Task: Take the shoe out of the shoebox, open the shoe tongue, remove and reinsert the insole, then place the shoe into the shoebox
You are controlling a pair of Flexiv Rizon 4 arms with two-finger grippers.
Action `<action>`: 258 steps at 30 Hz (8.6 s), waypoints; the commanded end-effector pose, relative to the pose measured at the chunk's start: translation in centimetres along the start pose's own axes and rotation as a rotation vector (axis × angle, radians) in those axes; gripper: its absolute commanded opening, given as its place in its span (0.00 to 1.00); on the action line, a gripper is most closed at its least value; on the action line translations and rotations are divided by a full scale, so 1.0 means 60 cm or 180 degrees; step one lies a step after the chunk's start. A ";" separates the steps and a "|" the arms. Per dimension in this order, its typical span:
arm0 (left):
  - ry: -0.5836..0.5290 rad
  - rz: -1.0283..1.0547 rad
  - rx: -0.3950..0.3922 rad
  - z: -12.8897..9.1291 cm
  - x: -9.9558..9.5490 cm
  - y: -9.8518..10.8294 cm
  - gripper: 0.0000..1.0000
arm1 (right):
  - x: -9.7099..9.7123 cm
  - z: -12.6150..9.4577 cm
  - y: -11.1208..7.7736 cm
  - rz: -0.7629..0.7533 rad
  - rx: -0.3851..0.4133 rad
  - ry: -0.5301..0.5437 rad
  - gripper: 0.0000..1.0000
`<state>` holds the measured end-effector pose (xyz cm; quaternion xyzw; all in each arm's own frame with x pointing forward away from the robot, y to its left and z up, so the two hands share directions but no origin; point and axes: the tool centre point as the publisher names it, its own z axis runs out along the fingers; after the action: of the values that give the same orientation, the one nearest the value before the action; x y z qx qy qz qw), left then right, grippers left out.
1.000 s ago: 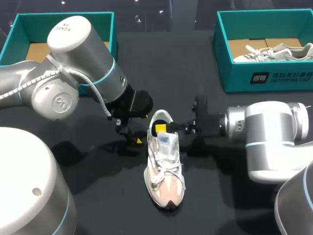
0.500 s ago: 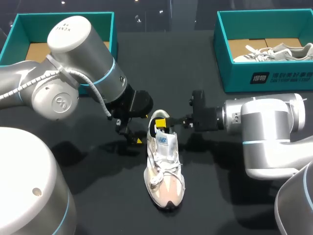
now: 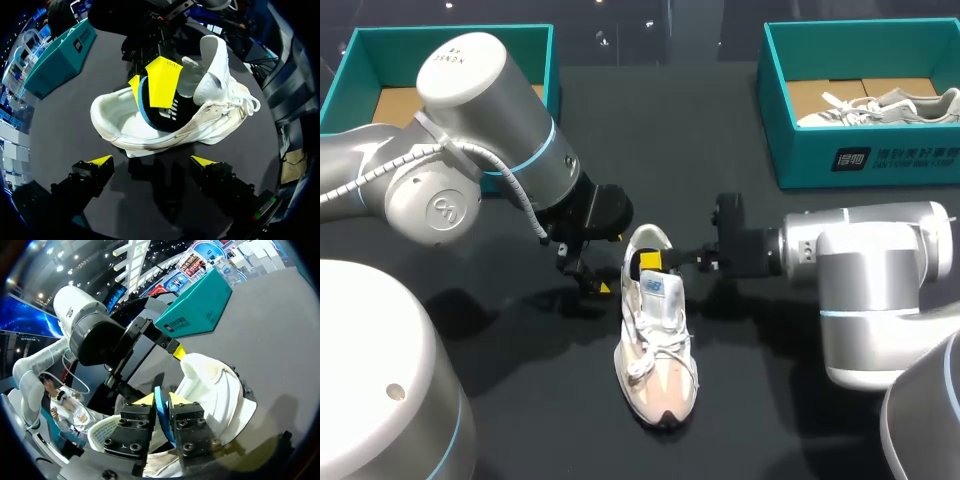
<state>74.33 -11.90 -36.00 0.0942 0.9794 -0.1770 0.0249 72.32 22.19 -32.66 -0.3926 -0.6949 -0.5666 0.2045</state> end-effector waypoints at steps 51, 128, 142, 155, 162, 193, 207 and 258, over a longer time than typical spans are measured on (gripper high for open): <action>0.0255 0.0929 -0.0283 -0.169 -0.081 0.125 1.00 | -0.023 -0.246 0.079 0.1003 0.0914 -0.1274 0.46; 0.0349 0.1717 -0.0266 -0.313 -0.208 0.201 1.00 | 0.047 -0.032 0.061 0.1755 0.1392 -0.4416 0.00; 0.0349 0.1717 -0.0266 -0.313 -0.208 0.201 1.00 | 0.043 -0.035 0.044 0.1776 0.1296 -0.4564 0.00; 0.0349 0.1717 -0.0266 -0.313 -0.208 0.201 1.00 | -0.006 0.000 -0.011 0.1644 0.1429 -0.5162 0.00; 0.0349 0.1717 -0.0266 -0.313 -0.208 0.201 1.00 | -0.012 -0.005 -0.028 0.1686 0.1357 -0.5325 0.00; 0.0349 0.1717 -0.0266 -0.313 -0.208 0.201 1.00 | -0.049 -0.021 -0.060 0.1813 0.1355 -0.5527 0.00; 0.0349 0.1717 -0.0266 -0.313 -0.208 0.201 1.00 | -0.058 -0.042 -0.057 0.1742 0.1369 -0.5816 0.00; 0.0349 0.1717 -0.0266 -0.313 -0.208 0.201 1.00 | -0.096 0.015 -0.066 0.1856 0.1743 -0.4426 0.00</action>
<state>88.56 3.58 -21.53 0.3593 0.9253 -0.1191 0.0226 73.69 21.32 -39.64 -0.7531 -0.6500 0.0881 -0.0504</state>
